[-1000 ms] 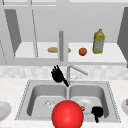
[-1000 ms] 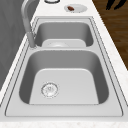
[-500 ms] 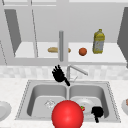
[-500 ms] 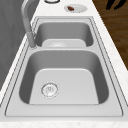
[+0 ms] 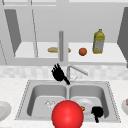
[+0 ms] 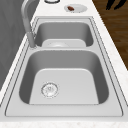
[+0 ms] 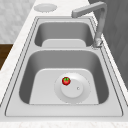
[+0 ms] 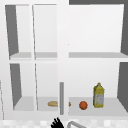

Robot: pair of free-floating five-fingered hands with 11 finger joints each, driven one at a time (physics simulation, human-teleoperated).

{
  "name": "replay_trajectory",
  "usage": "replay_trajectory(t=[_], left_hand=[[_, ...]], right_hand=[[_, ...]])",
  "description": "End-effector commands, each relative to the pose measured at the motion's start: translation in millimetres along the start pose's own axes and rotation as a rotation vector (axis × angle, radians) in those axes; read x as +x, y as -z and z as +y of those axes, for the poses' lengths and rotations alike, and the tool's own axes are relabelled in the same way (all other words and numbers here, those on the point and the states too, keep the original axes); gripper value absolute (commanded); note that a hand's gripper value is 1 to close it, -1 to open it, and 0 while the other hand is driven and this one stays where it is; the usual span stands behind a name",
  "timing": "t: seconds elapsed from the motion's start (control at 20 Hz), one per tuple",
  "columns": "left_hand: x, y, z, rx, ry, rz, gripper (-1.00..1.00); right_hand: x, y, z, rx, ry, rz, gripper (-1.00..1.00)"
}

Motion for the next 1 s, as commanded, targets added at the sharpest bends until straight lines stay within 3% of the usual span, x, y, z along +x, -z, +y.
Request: replay_trajectory(t=[0.0, 0.15, 0.4, 0.65, 0.75, 0.85, 0.95], left_hand=[[-6, -3, 15, 0.101, 0.059, -0.016, -1.0], [-4, -3, 9, 0.08, 0.143, -0.014, -1.0], [-5, -3, 11, 0.127, 0.24, -0.002, -1.0], [-5, -3, 10, 0.185, 0.307, 0.027, -1.0], [-5, -3, 10, 0.208, 0.321, 0.043, -1.0], [-4, -3, 11, 0.22, 0.313, 0.062, -1.0], [-7, -1, 25, 0.203, 0.274, 0.065, -1.0]], right_hand=[[0, 0, 0, 0.0, 0.0, 0.0, 0.0], [0, 0, 0, 0.0, 0.0, 0.0, 0.0], [0, 0, 0, 0.0, 0.0, 0.0, 0.0], [0, 0, 0, 0.0, 0.0, 0.0, 0.0], [0, 0, 0, 0.0, 0.0, 0.0, 0.0], [0, 0, 0, 0.0, 0.0, 0.0, 0.0], [0, 0, 0, 0.0, 0.0, 0.0, 0.0]])
